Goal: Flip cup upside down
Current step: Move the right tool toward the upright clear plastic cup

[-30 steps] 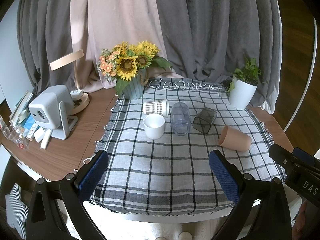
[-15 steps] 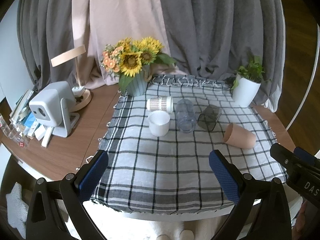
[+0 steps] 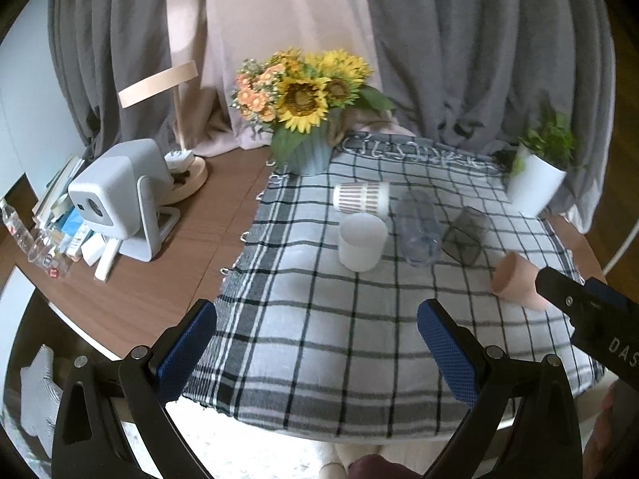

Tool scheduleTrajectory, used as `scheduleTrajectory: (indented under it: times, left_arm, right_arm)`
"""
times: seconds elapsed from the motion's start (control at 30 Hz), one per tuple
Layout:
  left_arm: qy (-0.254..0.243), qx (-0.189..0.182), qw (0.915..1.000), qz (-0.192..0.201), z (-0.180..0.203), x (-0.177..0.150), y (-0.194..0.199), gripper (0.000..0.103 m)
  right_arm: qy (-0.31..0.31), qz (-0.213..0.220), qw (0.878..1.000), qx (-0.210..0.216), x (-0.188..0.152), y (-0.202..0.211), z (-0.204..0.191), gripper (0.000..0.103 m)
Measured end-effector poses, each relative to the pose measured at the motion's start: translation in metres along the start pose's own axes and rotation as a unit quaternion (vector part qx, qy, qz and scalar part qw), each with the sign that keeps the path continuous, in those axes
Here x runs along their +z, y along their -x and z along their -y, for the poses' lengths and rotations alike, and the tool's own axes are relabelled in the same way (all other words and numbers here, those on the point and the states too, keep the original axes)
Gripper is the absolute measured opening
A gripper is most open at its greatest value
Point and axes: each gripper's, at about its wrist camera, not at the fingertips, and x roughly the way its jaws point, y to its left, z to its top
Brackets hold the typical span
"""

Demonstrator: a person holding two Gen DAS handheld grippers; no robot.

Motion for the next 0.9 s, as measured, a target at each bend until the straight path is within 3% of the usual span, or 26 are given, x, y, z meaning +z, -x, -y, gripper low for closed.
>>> scheduleTrajectory:
  times: [0.4, 0.63, 0.9]
  left_arm:
    - [0.037, 0.04, 0.998, -0.032, -0.006, 0.048, -0.072, 0.102]
    - [0.031, 0.033, 0.9964, -0.072, -0.008, 0.066, -0.118, 0.102]
    - [0.011, 0.014, 0.9947, -0.101, -0.006, 0.087, -0.157, 0.102]
  right_arm:
    - [0.049, -0.037, 0.997, 0.046, 0.072, -0.103, -0.03, 0.089]
    - [0.037, -0.085, 0.994, 0.053, 0.094, -0.166, -0.034, 0.083]
    - [0.022, -0.134, 0.99, 0.023, 0.109, -0.223, -0.04, 0.079]
